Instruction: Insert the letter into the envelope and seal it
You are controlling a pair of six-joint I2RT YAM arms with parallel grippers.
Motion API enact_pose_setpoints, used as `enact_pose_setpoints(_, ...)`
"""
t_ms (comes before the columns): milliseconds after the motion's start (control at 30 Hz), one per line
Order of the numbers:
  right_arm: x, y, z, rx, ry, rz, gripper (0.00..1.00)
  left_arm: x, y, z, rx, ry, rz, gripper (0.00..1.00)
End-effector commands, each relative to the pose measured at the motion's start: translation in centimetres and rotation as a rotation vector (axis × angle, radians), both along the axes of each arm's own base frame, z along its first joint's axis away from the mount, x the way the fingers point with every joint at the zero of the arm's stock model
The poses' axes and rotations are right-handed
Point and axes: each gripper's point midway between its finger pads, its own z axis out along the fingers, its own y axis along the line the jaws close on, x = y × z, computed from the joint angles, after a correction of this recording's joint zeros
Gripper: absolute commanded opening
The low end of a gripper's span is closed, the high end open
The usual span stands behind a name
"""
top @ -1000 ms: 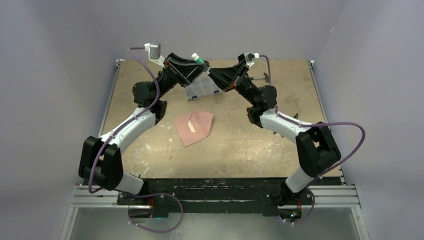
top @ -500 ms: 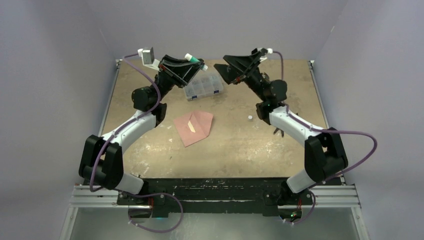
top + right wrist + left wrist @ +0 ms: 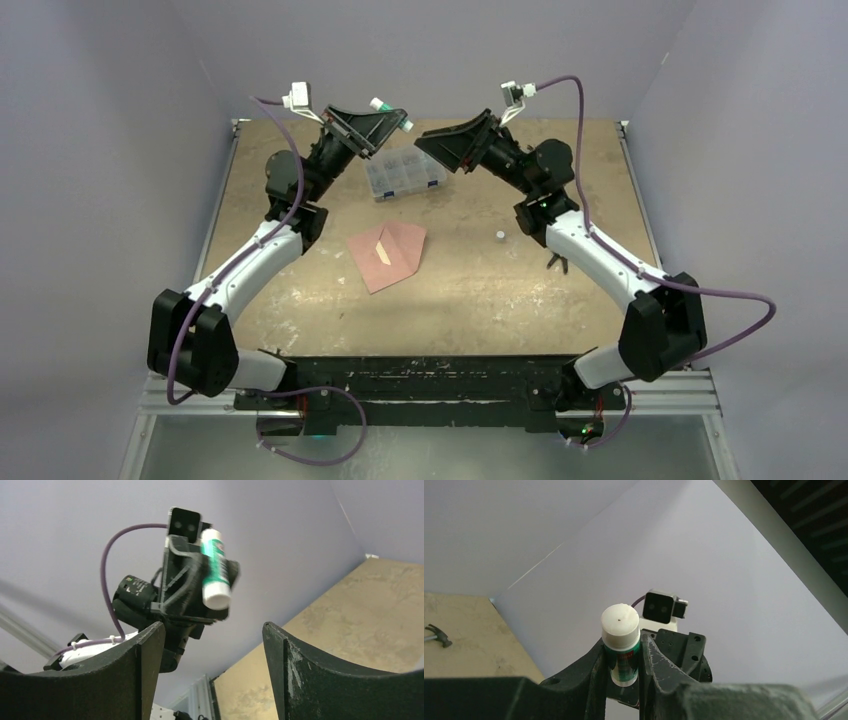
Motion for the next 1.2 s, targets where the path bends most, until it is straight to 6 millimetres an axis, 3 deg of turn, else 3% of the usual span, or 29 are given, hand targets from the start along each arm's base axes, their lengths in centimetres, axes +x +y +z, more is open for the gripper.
enact_pose_setpoints(0, -0.5, 0.5, 2.8, -0.027, -0.156, 0.014, 0.72, 0.0, -0.2, 1.3, -0.036, 0.064, -0.050, 0.00)
enact_pose_setpoints(233, 0.9, 1.0, 3.3, 0.068, -0.050, 0.035, 0.51, -0.4, -0.3, 1.6, -0.041, 0.050, -0.076, 0.00)
enact_pose_setpoints(567, 1.2, 1.6, 4.0, 0.173, 0.035, 0.122, 0.39, -1.1, -0.4, 2.1, -0.048, 0.000, -0.093, 0.00)
enact_pose_setpoints(767, 0.7, 1.6, 4.2, 0.277, 0.138, 0.222, 0.01, -2.0, -0.2, 2.8, -0.056, -0.065, -0.097, 0.00)
enact_pose_setpoints(800, 0.4, 1.4, 4.5, 0.308, 0.156, 0.242, 0.00, -2.2, -0.1, 3.1, -0.060, -0.089, -0.097, 0.00)
enact_pose_setpoints(933, -0.3, 0.2, 5.7, 0.470, 0.320, 0.344, 0.00, -4.4, 0.2, 4.1, -0.059, -0.266, -0.100, 0.00)
enact_pose_setpoints(1033, -0.6, -1.3, 6.2, 0.618, 0.478, 0.445, 0.00, -6.9, -0.4, 4.4, 0.038, -0.492, -0.106, 0.00)
enact_pose_setpoints(1167, -1.2, -2.6, 6.5, 0.758, 0.673, 0.573, 0.00, -10.0, -1.1, 3.3, 0.180, -0.773, -0.116, 0.00)
